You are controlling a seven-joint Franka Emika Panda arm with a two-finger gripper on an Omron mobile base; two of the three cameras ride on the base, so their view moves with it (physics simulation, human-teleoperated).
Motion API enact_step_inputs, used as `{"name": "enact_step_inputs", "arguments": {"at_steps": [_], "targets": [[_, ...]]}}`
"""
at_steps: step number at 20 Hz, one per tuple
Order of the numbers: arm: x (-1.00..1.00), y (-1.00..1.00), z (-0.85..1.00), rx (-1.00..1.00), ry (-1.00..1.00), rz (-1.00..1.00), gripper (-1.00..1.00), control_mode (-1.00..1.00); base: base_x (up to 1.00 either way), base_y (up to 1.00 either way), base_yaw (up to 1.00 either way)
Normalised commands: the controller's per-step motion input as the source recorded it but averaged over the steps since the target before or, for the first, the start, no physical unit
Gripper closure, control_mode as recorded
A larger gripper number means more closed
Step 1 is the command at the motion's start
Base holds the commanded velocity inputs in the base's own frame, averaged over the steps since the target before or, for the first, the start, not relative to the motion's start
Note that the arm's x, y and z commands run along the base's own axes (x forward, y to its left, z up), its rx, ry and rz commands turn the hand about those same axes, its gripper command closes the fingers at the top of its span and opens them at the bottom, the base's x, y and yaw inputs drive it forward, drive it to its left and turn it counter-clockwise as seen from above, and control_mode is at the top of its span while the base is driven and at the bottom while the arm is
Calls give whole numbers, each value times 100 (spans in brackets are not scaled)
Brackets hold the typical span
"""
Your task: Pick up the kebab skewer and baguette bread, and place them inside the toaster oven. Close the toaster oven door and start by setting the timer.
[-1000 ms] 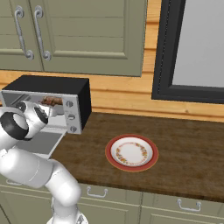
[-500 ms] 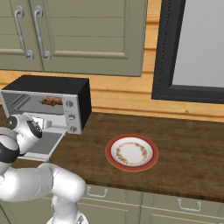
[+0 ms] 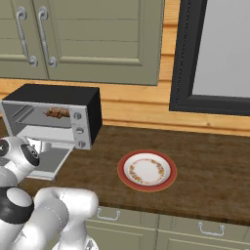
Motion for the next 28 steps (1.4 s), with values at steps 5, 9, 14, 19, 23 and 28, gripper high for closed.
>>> {"name": "enact_step_inputs", "arguments": {"at_steps": [5,9,14,19,23,28], "targets": [[-54,27,21,0,0,0,-100,-100,0,0,0],[-65,33,22,0,7,0,-100,-100,0,0,0],[-75,11,2,0,16,0,-100,-100,0,0,0],[-79,18,0,0,18,0,-100,-100,0,0,0],[-54,8,0,0,12,0,-100,-100,0,0,0],[-13,1,0,0,5,0,-100,-100,0,0,0]]}}
